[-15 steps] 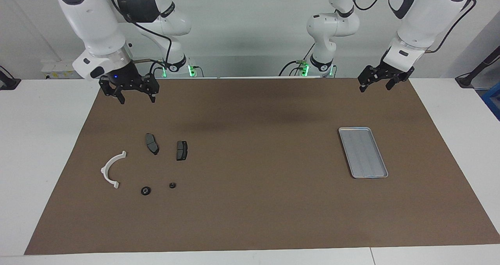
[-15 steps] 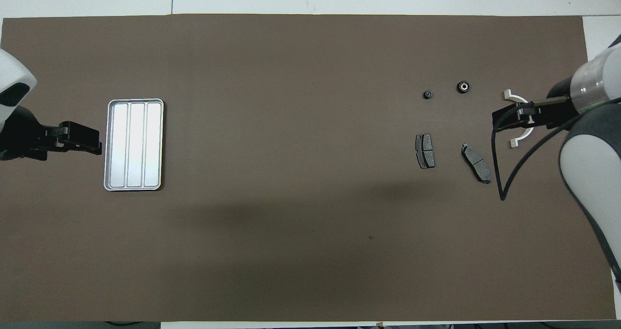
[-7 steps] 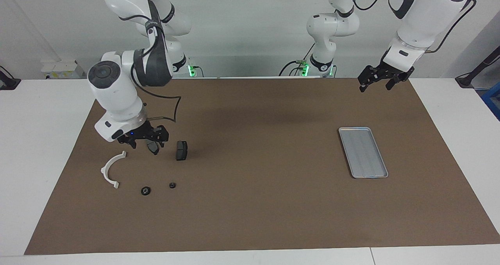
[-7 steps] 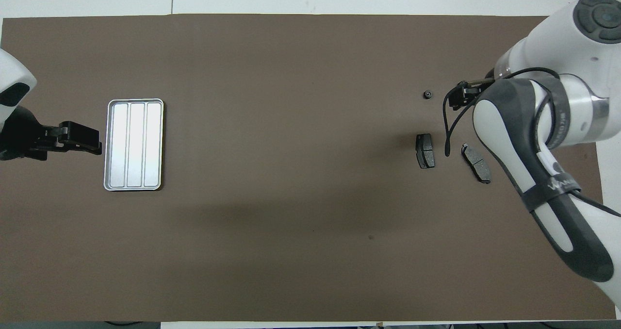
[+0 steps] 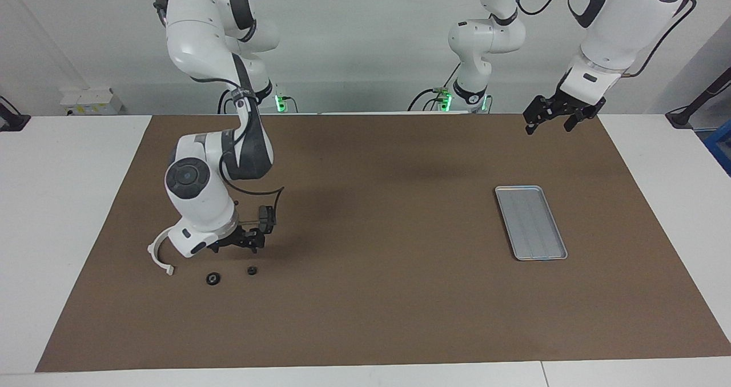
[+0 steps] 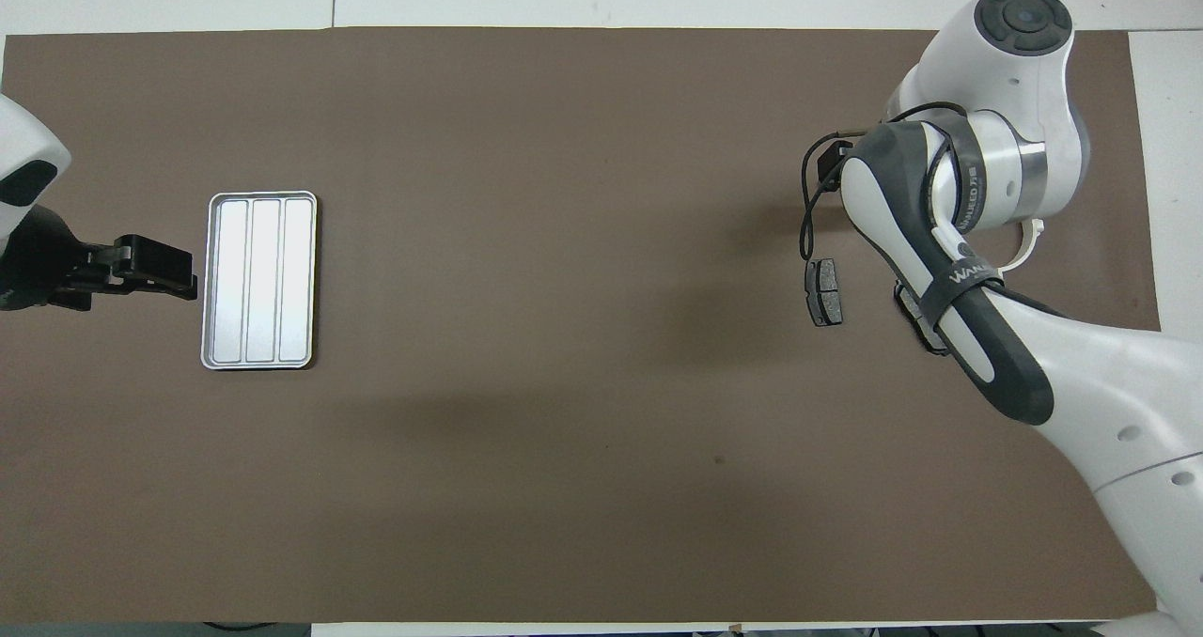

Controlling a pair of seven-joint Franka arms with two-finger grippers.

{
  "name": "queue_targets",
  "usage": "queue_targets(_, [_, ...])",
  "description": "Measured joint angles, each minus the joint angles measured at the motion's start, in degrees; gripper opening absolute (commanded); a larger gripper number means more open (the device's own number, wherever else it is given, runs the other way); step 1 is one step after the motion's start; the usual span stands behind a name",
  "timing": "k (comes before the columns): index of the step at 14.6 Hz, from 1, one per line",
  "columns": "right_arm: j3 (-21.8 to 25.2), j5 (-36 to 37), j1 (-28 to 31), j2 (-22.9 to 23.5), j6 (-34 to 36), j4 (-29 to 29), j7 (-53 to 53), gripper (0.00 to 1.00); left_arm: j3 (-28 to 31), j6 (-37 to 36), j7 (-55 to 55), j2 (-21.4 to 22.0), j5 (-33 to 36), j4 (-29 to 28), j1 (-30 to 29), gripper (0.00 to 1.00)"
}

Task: Pick bearing gear from pile to tray
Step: 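Reach the right gripper to the pile and grasp a black gear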

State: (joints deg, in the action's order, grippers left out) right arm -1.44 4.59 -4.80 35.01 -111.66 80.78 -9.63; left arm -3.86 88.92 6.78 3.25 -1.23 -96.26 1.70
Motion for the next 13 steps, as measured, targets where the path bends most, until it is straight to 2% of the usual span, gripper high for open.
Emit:
queue_targets(4, [-0.1,0.1,-0.8,4.4,-2.3,-2.3,-3.4,1.0,0.0,0.0,0.0,0.0,0.0,0.0,0.0,1.0])
queue_targets(13, [-0.1,2.8,-2.4,6.2,-8.7,-2.5,-10.3,1.0,0.0,0.0,0.0,0.0,0.0,0.0,0.0,1.0])
